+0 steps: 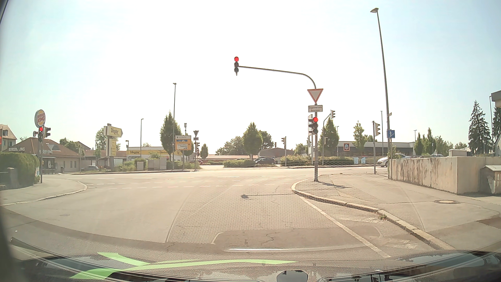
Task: Follow the waypoints while adhering to traffic rules and regulations
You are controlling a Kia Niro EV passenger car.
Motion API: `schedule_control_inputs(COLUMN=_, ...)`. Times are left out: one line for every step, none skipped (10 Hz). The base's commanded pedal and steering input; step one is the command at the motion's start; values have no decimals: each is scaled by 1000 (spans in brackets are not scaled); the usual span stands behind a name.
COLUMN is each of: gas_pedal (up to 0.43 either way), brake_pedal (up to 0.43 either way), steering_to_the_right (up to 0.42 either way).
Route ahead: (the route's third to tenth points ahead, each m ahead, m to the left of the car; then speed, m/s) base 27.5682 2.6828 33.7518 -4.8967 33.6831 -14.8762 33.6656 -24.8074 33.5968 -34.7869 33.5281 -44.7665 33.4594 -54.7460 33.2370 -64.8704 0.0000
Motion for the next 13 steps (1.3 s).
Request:
schedule_control_inputs(gas_pedal=0, brake_pedal=305, steering_to_the_right=-16)
schedule_control_inputs(gas_pedal=0, brake_pedal=305, steering_to_the_right=-16)
schedule_control_inputs(gas_pedal=0, brake_pedal=305, steering_to_the_right=-16)
schedule_control_inputs(gas_pedal=0, brake_pedal=305, steering_to_the_right=-16)
schedule_control_inputs(gas_pedal=0, brake_pedal=305, steering_to_the_right=-16)
schedule_control_inputs(gas_pedal=0, brake_pedal=305, steering_to_the_right=-16)
schedule_control_inputs(gas_pedal=0, brake_pedal=305, steering_to_the_right=-16)
schedule_control_inputs(gas_pedal=0, brake_pedal=305, steering_to_the_right=-16)
schedule_control_inputs(gas_pedal=0, brake_pedal=305, steering_to_the_right=-16)
schedule_control_inputs(gas_pedal=0, brake_pedal=305, steering_to_the_right=-16)
schedule_control_inputs(gas_pedal=0, brake_pedal=305, steering_to_the_right=-16)
schedule_control_inputs(gas_pedal=0, brake_pedal=305, steering_to_the_right=-16)
schedule_control_inputs(gas_pedal=0, brake_pedal=305, steering_to_the_right=-16)
